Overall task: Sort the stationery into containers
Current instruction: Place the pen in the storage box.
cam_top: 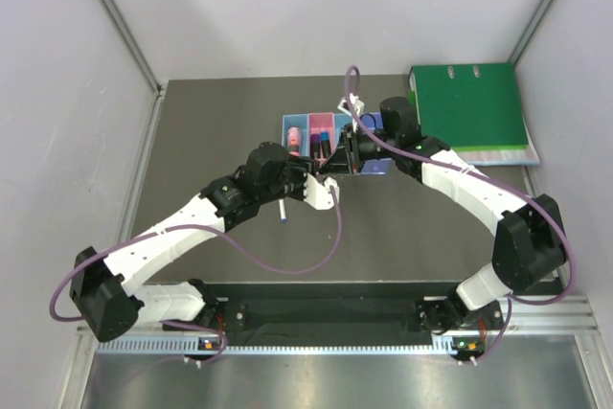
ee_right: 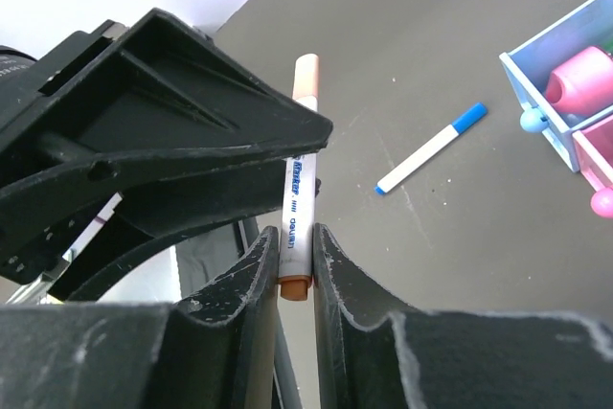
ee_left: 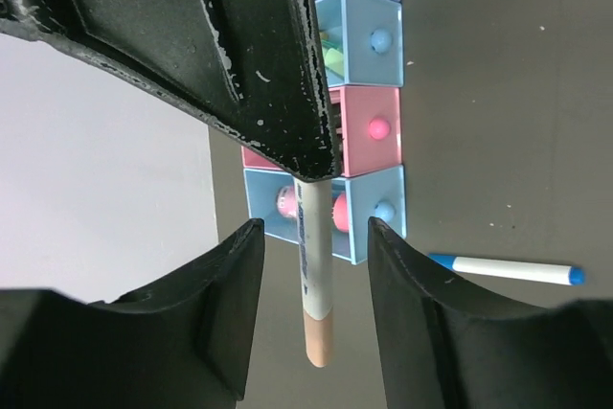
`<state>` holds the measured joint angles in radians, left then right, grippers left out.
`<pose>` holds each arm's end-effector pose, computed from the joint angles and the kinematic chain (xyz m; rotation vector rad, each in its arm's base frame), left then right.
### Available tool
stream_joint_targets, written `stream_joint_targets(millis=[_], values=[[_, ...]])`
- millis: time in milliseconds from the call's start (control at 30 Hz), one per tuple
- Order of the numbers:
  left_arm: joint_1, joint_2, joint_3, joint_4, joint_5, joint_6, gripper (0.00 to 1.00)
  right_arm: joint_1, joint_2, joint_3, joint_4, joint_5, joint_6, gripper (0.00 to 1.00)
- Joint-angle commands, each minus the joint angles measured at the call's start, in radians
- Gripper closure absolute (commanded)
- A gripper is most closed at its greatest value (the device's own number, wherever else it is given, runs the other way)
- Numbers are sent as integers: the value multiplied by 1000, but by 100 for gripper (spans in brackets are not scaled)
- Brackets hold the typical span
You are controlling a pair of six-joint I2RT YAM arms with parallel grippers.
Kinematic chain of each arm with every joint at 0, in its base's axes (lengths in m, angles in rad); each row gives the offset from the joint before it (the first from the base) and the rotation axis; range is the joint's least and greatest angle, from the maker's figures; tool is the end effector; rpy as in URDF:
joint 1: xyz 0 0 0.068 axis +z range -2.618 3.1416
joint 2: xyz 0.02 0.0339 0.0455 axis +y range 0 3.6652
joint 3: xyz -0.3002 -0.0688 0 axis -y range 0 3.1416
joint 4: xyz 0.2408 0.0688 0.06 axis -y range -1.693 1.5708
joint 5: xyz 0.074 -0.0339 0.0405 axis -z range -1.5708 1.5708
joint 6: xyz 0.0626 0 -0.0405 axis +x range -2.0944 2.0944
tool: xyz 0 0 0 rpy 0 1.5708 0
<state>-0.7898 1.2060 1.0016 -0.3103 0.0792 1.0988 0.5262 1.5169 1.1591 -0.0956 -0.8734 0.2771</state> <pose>0.1933 -0.2021 0.3367 1.7172 1.1834 0.1055 0.2812 0.2188 0.3351 -0.8431 1.9480 1.3734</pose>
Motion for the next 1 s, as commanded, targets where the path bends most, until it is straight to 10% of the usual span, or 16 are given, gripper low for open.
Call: stream_joint_targets(millis=[0, 967], values=[[-6, -39, -21, 57, 17, -7, 47, 15, -21, 2, 13, 2, -30, 98], [-3, 153, 85, -248, -240, -770, 52, -167, 17, 154, -93, 744, -240, 100]])
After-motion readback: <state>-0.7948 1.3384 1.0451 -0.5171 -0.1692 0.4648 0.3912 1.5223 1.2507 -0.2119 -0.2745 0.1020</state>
